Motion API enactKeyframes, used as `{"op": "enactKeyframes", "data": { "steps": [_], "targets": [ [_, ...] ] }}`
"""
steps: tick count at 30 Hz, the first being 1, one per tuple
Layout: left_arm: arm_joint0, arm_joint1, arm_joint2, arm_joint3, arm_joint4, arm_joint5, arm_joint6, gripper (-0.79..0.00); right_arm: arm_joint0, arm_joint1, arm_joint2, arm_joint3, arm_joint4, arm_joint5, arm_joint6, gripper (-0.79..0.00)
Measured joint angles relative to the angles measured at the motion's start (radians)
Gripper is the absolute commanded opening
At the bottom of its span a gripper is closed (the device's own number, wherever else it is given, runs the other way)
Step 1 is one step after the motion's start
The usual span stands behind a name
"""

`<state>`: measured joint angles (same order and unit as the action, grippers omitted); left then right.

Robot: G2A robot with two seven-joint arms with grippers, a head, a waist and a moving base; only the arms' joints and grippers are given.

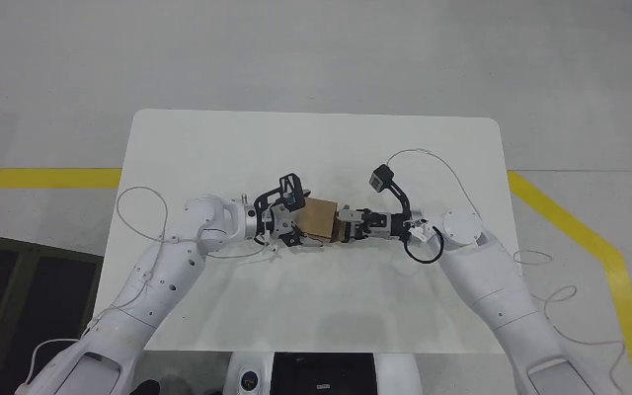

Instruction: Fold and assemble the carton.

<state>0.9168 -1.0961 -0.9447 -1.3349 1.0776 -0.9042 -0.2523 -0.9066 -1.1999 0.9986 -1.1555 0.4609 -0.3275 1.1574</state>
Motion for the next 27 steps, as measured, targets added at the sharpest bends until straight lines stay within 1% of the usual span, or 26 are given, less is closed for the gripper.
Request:
{"op": "enactKeyframes", "data": {
  "steps": [1,2,3,11,16,19,25,27],
  "targets": [
    [0.0,0.0,0.0,0.0,0.001,0.0,0.0,0.0,-0.001,0.001,0.002,-0.002,-0.006,0.001,-0.004,-0.265],
    [0.001,0.0,0.0,0.001,0.001,0.001,-0.001,0.0,-0.004,0.003,0.006,-0.006,-0.016,0.001,-0.009,-0.369],
    [0.001,0.0,-0.001,0.001,0.001,0.002,-0.001,0.0,-0.006,0.004,0.009,-0.008,-0.021,0.001,-0.014,-0.413],
    [0.004,0.001,-0.002,-0.002,0.002,0.004,-0.005,0.0,-0.025,0.011,0.021,-0.023,-0.068,0.013,-0.039,-0.413],
    [0.006,0.001,-0.004,-0.003,0.004,0.003,-0.008,0.0,-0.034,0.015,0.031,-0.023,-0.084,0.02,-0.055,-0.468],
    [0.007,0.002,-0.004,-0.004,0.004,0.003,-0.008,0.0,-0.036,0.017,0.034,-0.019,-0.095,0.029,-0.056,-0.477],
    [0.007,0.001,-0.003,-0.006,0.005,0.003,-0.01,0.0,-0.038,0.019,0.037,-0.009,-0.11,0.043,-0.062,-0.545],
    [0.008,0.001,-0.003,-0.006,0.004,0.005,-0.01,0.0,-0.038,0.02,0.037,-0.007,-0.113,0.044,-0.062,-0.554]
  ]
}}
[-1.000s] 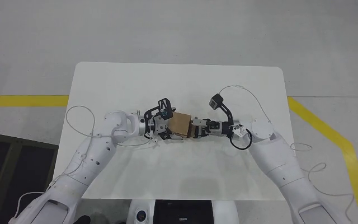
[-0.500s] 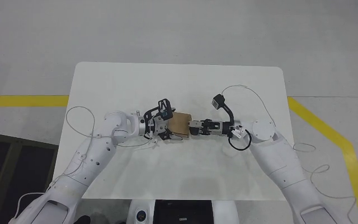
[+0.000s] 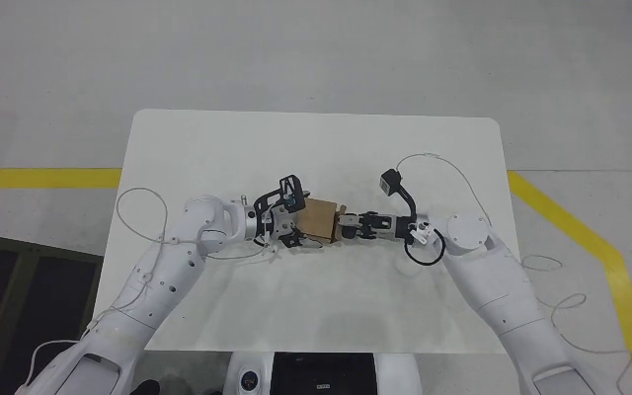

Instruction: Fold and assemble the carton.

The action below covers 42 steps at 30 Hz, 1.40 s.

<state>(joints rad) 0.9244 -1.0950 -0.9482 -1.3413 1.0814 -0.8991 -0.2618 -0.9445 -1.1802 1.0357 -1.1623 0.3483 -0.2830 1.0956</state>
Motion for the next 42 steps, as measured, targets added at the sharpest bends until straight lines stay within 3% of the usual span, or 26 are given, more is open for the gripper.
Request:
{"op": "enactKeyframes", "data": {
  "steps": [8,29,39,42],
  "targets": [
    [0.0,0.001,-0.003,0.002,-0.002,-0.001,-0.003,0.0,0.003,0.003,-0.001,0.0,-0.029,0.011,-0.001,-0.606],
    [0.002,0.0,0.0,-0.007,-0.005,-0.004,-0.006,0.0,0.015,0.002,-0.025,-0.047,-0.097,0.069,-0.025,-0.606],
    [0.008,-0.001,0.003,-0.009,-0.005,-0.001,-0.005,0.0,0.002,0.008,-0.009,-0.064,-0.096,0.077,-0.022,-0.693],
    [0.009,0.0,0.002,-0.008,-0.007,0.0,-0.005,0.0,-0.005,0.011,-0.001,-0.07,-0.096,0.077,-0.023,-0.683]
  ]
}}
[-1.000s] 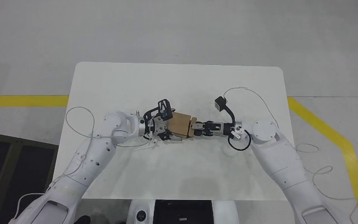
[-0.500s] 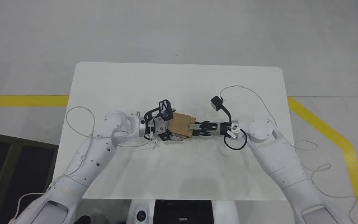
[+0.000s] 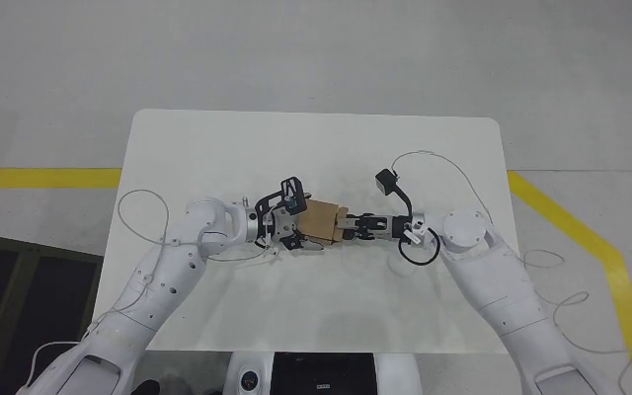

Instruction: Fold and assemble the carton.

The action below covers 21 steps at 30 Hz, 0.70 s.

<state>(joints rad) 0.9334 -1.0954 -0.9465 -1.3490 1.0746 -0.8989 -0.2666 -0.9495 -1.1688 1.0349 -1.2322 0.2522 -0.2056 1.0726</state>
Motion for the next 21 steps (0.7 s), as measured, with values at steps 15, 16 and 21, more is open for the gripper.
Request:
{"op": "enactKeyframes", "data": {
  "steps": [15,16,21],
  "targets": [
    [0.003,0.0,-0.001,-0.008,-0.001,0.0,0.004,0.0,0.017,-0.005,-0.025,-0.01,-0.008,0.014,0.0,-0.742],
    [0.003,0.0,-0.001,-0.01,-0.001,0.0,0.004,0.0,0.02,-0.006,-0.028,-0.007,-0.007,0.013,0.0,-0.739],
    [0.006,-0.001,0.004,-0.012,-0.002,0.002,0.005,0.0,0.035,-0.012,-0.043,0.003,0.001,0.002,0.006,-0.631]
  ]
}}
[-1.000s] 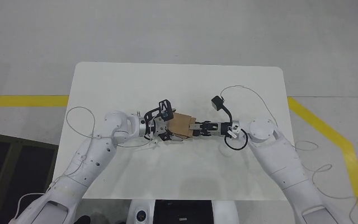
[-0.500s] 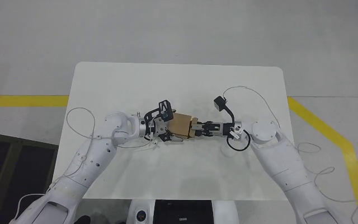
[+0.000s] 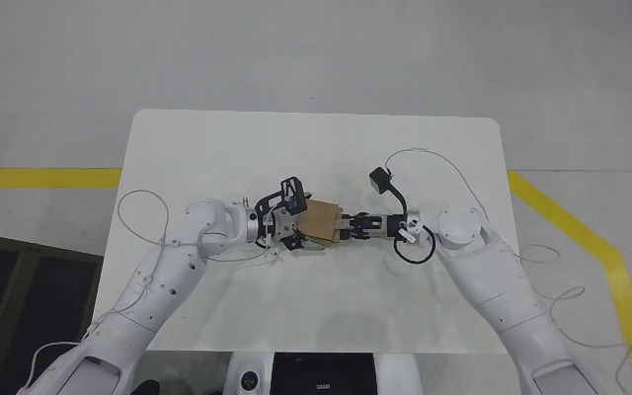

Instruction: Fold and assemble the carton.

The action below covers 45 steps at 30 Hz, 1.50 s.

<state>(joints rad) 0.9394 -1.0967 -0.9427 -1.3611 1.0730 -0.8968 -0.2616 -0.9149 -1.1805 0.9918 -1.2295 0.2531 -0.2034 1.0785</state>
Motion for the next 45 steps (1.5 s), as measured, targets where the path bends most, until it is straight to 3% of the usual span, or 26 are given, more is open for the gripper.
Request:
{"op": "enactKeyframes", "data": {
  "steps": [5,9,21,22,24,25,34,45],
  "targets": [
    [0.0,-0.001,0.002,0.001,0.0,-0.001,0.0,0.0,0.004,-0.004,-0.002,0.007,0.029,-0.022,0.0,-0.523],
    [0.0,0.0,-0.001,0.001,0.0,0.0,0.002,0.0,-0.003,0.0,0.011,0.002,0.033,-0.028,0.001,-0.508],
    [0.003,0.001,-0.008,0.0,-0.001,0.002,0.0,0.0,-0.065,0.026,0.085,-0.045,0.024,-0.015,-0.001,-0.566],
    [0.003,0.001,-0.008,0.0,-0.001,0.003,-0.001,0.0,-0.069,0.027,0.089,-0.048,0.023,-0.013,-0.001,-0.597],
    [0.003,0.002,-0.008,-0.001,0.0,0.003,-0.002,0.0,-0.075,0.03,0.096,-0.057,0.023,-0.011,-0.001,-0.76],
    [0.003,0.002,-0.009,-0.001,-0.001,0.003,-0.003,0.0,-0.078,0.031,0.1,-0.061,0.023,-0.01,-0.001,-0.785],
    [0.004,0.002,-0.011,-0.001,0.0,0.009,-0.003,0.0,-0.107,0.048,0.129,-0.099,-0.014,0.022,0.027,-0.785],
    [0.002,0.0,-0.006,-0.003,0.001,0.011,-0.002,0.0,-0.084,0.037,0.062,-0.096,-0.013,0.056,0.05,-0.785]
  ]
}}
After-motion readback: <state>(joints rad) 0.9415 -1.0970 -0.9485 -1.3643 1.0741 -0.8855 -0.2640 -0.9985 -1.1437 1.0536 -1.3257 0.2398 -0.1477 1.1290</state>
